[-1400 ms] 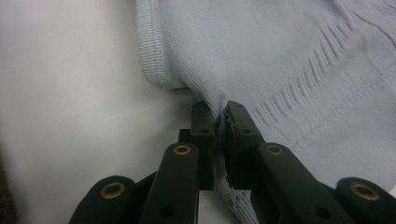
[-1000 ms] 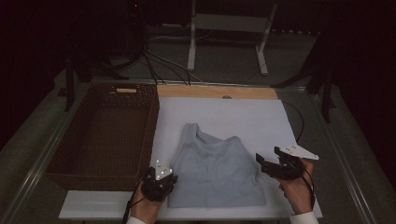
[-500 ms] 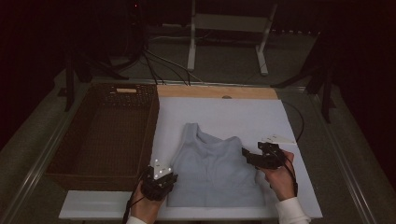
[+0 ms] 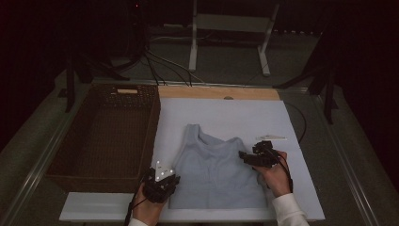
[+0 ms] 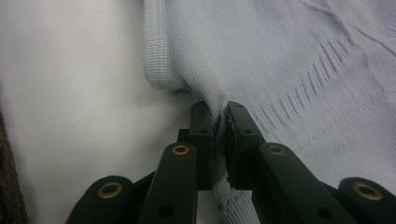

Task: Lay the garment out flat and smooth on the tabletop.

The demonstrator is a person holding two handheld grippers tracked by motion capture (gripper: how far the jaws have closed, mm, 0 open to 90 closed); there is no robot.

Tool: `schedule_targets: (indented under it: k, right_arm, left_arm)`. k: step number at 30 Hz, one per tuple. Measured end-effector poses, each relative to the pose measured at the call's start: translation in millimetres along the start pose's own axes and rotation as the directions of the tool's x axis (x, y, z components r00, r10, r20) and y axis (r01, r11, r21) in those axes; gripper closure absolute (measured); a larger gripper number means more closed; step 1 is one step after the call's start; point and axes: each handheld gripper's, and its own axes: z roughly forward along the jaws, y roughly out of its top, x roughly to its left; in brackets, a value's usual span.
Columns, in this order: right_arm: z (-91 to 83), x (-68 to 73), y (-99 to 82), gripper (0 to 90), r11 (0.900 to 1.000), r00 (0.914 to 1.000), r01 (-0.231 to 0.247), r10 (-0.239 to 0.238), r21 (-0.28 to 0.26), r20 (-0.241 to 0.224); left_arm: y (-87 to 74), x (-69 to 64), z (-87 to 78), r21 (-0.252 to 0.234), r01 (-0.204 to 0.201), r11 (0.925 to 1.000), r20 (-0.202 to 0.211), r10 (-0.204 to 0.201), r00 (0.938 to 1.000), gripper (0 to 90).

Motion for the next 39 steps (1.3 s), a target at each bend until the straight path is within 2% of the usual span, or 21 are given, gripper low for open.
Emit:
schedule_targets:
  k: [4, 7, 8, 9, 11, 18, 20, 23, 26, 28, 33, 39]
  right_arm:
    - [3.7, -0.2, -1.1, 53.4, 0.9989, 0.9989, -0.011, 0.013, 0.046, -0.044]
    - [4.2, 2.2, -1.5, 68.5, 0.9974, 0.9972, -0.012, 0.017, 0.071, -0.073]
    - [4.2, 2.2, -1.5, 68.5, 0.9974, 0.9972, -0.012, 0.017, 0.071, -0.073]
    - [3.0, 4.1, -1.2, 80.4, 0.9972, 0.9963, -0.003, 0.009, 0.075, -0.085]
    - [1.5, 4.8, -0.9, 83.8, 0.9972, 0.9968, 0.003, 0.003, 0.074, -0.08]
    - [-9.5, 1.0, 0.5, 85.6, 0.9995, 0.9994, 0.014, -0.013, 0.028, -0.032]
    - [-13.9, -1.8, 1.0, 85.7, 0.9999, 1.0, 0.008, -0.008, 0.01, -0.001]
    - [-20.7, -6.6, 1.8, 85.7, 0.9998, 0.9997, -0.012, 0.012, -0.016, 0.019]
    - [-25.2, -4.8, 1.2, 85.6, 0.9998, 0.9999, 0.001, 0.0, -0.021, 0.016]
    - [-27.7, -0.5, 0.3, 85.4, 0.9995, 0.9998, 0.017, -0.016, -0.027, 0.009]
    - [-34.1, 18.0, -3.0, 84.9, 0.9963, 0.9971, 0.072, -0.073, -0.048, -0.021]
    - [-42.5, 35.9, -6.8, 84.6, 0.9913, 0.9902, 0.115, -0.12, -0.063, -0.072]
  left_arm:
    - [-0.2, -1.2, 1.3, 0.0, -0.003, 1.0, 0.003, 0.003, 1.0, 83.1]
    - [-0.2, -1.5, 1.5, 0.001, -0.005, 1.0, 0.004, 0.005, 1.0, 83.1]
    - [-0.2, -1.5, 1.5, 0.001, -0.005, 1.0, 0.005, 0.005, 1.0, 83.1]
    - [-0.2, -1.6, 1.5, -0.002, -0.005, 1.0, 0.008, 0.005, 1.0, 83.1]
    - [-0.1, -2.2, 1.4, -0.005, -0.01, 0.9999, 0.012, 0.01, 0.9999, 83.1]
    - [3.0, -5.6, 4.0, -0.018, -0.018, 0.9997, 0.038, 0.019, 0.9991, 82.9]
    - [5.5, -8.1, 6.0, -0.025, -0.015, 0.9996, 0.053, 0.016, 0.9985, 82.9]
    - [9.0, -13.9, 8.1, -0.035, -0.027, 0.999, 0.062, 0.029, 0.9976, 82.8]
    - [9.1, -14.1, 7.4, -0.035, -0.026, 0.999, 0.066, 0.028, 0.9974, 82.7]
    - [8.4, -12.3, 5.3, -0.036, -0.012, 0.9993, 0.067, 0.015, 0.9976, 82.5]
    - [7.3, -12.2, 2.3, -0.036, -0.011, 0.9993, 0.065, 0.014, 0.9978, 81.9]
    - [7.2, -12.5, 2.6, -0.036, -0.013, 0.9992, 0.067, 0.016, 0.9976, 82.0]
